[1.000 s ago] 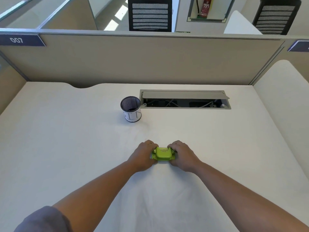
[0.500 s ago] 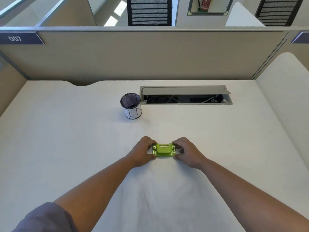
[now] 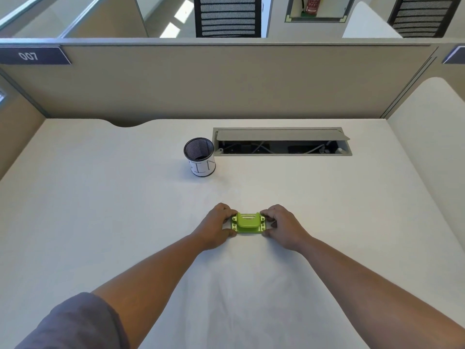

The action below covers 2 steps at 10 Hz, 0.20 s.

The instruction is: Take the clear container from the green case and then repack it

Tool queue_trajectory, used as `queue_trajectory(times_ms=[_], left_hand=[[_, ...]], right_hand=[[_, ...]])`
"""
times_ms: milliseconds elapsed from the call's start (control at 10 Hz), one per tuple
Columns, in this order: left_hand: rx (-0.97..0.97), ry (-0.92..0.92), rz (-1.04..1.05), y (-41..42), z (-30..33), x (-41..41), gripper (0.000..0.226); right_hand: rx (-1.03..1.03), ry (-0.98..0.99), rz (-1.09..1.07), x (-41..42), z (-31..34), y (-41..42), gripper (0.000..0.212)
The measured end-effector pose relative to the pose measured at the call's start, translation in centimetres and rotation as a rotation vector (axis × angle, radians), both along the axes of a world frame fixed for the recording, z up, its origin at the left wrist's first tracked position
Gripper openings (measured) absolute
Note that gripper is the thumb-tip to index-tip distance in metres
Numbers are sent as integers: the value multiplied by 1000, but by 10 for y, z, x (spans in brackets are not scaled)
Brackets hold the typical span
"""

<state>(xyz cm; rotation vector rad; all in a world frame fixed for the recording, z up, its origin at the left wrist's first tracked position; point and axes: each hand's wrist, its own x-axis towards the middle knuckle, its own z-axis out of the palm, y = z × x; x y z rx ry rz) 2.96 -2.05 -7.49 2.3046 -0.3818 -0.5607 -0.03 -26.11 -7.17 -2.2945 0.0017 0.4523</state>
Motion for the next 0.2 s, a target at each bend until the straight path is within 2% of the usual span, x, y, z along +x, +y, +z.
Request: queue_trajectory(times_ms=[100, 200], left_hand=[[39, 12, -30, 1, 4, -3, 66], [77, 9, -58, 1, 6, -6, 85]], right_hand=[[12, 15, -5, -9, 2, 3, 69], [101, 40, -60, -16, 7, 10, 82]])
